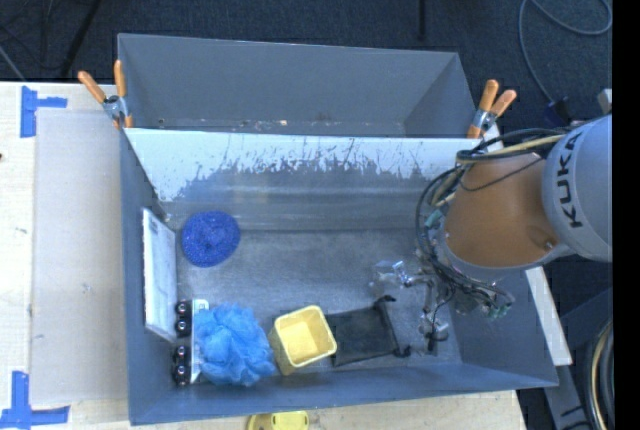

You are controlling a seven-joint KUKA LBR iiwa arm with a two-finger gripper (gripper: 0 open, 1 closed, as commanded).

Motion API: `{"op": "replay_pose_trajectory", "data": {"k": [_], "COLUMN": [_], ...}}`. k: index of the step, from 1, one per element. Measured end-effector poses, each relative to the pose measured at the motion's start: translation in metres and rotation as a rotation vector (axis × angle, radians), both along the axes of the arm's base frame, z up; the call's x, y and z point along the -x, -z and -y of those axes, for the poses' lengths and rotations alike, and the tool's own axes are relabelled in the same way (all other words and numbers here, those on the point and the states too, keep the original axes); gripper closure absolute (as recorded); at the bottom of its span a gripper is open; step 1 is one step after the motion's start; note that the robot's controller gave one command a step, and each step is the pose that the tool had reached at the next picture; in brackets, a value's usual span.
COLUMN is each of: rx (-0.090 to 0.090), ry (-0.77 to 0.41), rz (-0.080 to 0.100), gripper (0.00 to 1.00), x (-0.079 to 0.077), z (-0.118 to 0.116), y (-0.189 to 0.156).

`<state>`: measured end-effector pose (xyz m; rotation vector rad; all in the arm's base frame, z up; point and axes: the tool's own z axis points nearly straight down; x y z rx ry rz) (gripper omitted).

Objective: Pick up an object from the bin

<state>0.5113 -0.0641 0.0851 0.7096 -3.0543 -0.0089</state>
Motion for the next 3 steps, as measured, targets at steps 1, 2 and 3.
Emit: {"op": "replay_pose_trajectory", "data": {"k": [1,2,3], "rx": [0.003,0.005,0.004], "ry": [-0.023,0.243,0.078], "rz": [0.006,0.005,0.006], "gripper": [0.00,0.00,1.00], "x": [-0.006,-0.007,-0.012], "z": [-0.016,-0.040,-0.068], "y": [-0.036,0.004,0.015]}}
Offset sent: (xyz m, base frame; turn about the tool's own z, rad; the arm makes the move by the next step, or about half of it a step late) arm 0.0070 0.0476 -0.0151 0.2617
